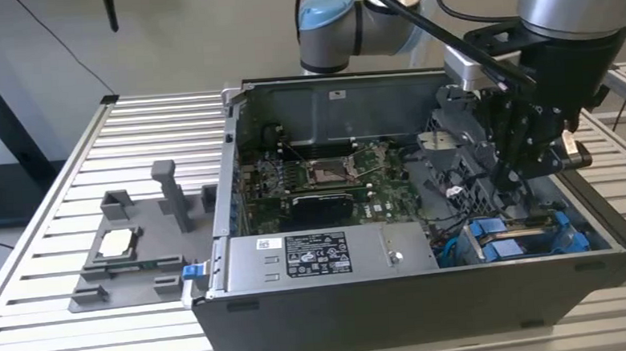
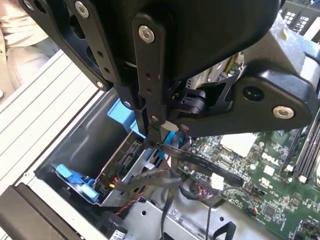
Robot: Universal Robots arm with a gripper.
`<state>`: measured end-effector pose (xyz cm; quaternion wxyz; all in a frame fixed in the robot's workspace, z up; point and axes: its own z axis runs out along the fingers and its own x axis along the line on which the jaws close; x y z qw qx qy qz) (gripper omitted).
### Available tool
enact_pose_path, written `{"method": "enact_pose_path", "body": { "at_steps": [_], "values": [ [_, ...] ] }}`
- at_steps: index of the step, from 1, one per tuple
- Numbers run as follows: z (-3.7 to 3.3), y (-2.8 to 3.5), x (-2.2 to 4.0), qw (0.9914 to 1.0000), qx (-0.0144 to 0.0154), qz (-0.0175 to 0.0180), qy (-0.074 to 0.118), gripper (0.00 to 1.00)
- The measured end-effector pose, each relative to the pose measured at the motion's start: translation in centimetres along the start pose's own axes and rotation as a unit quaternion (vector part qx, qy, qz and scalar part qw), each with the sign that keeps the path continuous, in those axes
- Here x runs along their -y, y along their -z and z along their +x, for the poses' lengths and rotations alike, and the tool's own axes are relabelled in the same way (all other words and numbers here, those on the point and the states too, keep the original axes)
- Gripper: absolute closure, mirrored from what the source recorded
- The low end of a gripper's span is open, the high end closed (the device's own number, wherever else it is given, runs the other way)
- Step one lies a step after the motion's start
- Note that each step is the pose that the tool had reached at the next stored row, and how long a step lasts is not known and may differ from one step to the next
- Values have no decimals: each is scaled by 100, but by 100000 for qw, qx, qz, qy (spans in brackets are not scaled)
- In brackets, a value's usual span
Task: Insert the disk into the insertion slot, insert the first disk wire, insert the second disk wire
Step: 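Insert the second disk wire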
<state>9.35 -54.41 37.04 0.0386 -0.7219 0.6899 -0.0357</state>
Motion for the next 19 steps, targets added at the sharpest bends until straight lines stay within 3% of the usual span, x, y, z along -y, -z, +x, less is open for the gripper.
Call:
{"method": "enact_pose_path", "body": {
  "at_steps": [14,19],
  "values": [
    [96,-122,102,99998,71,-616,-94,84],
    [137,-176,139,99995,502,-798,-147,84]
  ]
}}
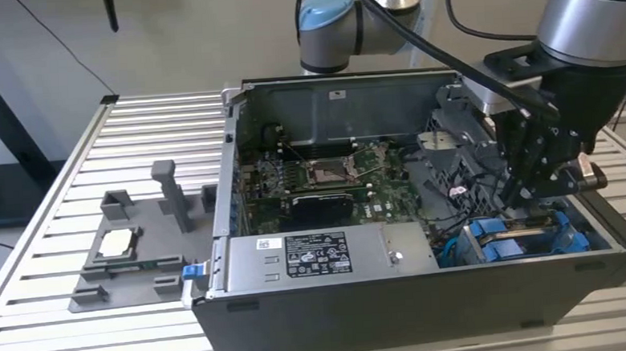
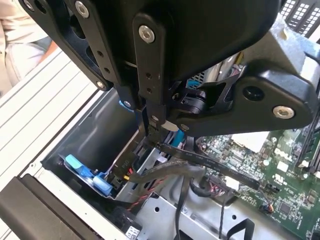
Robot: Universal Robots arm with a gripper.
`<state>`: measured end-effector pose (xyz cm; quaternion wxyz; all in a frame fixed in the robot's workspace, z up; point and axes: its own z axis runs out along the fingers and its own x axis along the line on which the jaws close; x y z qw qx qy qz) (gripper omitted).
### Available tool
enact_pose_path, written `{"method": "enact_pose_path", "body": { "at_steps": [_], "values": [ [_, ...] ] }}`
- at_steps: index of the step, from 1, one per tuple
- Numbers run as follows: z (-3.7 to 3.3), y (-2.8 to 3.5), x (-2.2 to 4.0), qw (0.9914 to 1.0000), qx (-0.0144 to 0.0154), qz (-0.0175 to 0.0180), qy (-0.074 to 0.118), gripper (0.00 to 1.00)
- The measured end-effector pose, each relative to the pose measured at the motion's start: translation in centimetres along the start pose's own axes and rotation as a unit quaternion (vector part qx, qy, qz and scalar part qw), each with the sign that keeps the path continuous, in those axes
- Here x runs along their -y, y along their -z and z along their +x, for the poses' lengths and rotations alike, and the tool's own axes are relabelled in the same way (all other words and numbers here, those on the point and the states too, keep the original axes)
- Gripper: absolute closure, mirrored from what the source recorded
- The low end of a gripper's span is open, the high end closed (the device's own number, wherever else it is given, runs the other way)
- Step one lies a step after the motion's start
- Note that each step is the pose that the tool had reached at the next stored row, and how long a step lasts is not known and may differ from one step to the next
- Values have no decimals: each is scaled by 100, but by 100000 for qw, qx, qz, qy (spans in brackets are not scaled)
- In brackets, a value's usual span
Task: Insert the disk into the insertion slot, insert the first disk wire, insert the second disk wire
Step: 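Insert the second disk wire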
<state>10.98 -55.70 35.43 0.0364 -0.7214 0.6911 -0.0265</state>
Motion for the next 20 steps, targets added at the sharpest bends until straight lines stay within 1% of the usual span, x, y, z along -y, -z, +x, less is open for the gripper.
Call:
{"method": "enact_pose_path", "body": {
  "at_steps": [4,7,11,17,20],
  "values": [
    [26,-34,25,99999,388,-188,-42,84],
    [41,-57,39,99998,526,-349,-67,84],
    [54,-82,43,99997,498,-415,-397,84],
    [70,-102,43,99981,360,-400,-1884,84],
    [71,-109,44,99977,350,-395,-2093,84]
  ]
}}
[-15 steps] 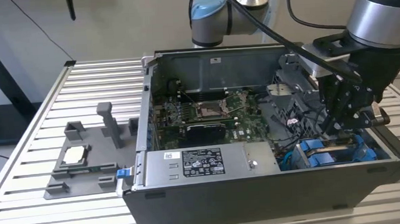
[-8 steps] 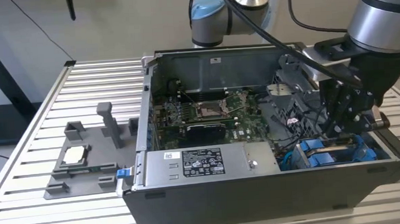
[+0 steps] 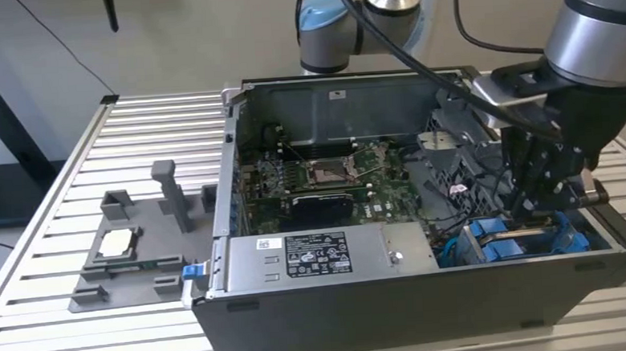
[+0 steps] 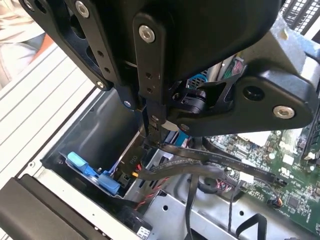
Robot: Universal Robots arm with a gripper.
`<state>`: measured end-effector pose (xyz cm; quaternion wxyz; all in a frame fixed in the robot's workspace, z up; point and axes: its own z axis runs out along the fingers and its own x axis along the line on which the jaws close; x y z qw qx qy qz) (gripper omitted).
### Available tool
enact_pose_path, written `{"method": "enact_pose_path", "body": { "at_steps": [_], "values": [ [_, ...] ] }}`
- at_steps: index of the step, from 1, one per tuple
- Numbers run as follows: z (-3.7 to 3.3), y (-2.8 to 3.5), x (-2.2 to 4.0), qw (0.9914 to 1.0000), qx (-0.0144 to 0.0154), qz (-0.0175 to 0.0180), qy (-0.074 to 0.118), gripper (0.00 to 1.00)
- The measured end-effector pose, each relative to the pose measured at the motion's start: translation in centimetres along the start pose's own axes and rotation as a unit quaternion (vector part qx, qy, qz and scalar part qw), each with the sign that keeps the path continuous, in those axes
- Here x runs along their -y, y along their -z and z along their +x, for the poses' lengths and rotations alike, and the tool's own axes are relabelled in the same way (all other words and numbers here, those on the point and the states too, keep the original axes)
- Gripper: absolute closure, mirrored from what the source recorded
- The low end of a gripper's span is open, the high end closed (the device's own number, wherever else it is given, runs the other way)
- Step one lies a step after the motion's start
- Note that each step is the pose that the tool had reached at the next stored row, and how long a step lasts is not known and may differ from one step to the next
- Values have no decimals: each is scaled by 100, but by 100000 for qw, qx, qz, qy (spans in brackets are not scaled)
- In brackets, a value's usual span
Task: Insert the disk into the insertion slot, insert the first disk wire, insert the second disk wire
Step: 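Insert the second disk wire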
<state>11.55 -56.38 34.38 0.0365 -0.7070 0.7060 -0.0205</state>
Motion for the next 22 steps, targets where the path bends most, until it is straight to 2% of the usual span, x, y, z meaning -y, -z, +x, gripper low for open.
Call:
{"method": "enact_pose_path", "body": {
  "at_steps": [22],
  "values": [
    [18,-64,15,99978,-175,50,-2104,84]
  ]
}}
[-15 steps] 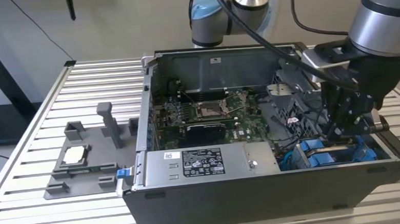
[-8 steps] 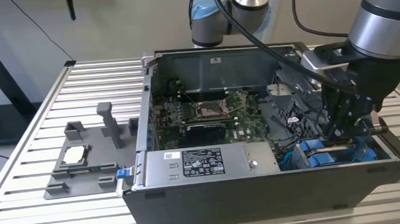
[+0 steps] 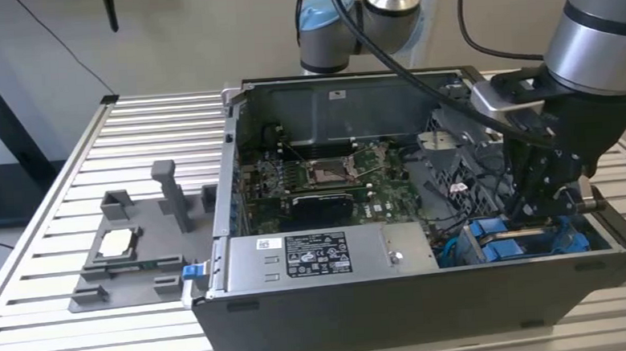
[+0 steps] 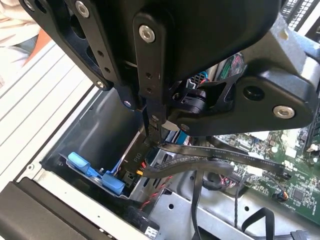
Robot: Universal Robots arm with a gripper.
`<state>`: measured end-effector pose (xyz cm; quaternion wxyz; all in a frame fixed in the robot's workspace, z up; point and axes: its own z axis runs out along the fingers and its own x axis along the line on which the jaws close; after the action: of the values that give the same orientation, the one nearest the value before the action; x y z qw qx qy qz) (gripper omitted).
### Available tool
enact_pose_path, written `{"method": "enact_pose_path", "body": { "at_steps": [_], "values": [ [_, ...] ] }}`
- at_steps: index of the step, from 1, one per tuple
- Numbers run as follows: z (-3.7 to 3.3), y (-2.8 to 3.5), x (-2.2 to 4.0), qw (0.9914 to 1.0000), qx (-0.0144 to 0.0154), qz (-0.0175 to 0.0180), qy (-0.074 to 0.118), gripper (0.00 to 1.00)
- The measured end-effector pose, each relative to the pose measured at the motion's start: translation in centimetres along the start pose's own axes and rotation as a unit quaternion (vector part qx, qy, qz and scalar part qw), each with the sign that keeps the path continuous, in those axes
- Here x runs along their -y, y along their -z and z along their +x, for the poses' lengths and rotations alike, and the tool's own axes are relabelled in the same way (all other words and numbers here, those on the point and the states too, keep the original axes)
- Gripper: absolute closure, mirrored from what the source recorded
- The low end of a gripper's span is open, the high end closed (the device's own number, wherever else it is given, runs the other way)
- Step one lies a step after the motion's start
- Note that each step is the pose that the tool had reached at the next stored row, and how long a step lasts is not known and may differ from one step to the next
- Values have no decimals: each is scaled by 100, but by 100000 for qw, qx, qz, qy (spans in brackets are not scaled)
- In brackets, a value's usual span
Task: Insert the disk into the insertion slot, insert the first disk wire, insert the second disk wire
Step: 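Insert the second disk wire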
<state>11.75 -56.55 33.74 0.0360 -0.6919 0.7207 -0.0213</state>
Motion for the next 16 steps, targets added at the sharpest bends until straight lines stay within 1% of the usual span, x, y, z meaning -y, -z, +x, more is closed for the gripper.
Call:
{"method": "enact_pose_path", "body": {
  "at_steps": [6,8,9,12,13,16],
  "values": [
    [0,-2,0,100000,18,3,-2,84],
    [0,-4,0,100000,29,1,-2,82],
    [0,-4,0,100000,26,-4,-2,76],
    [0,2,0,100000,-1,-5,-1,76],
    [0,17,1,100000,-12,-30,-2,76],
    [-3,116,9,100000,4,-74,-5,76]
  ]
}}
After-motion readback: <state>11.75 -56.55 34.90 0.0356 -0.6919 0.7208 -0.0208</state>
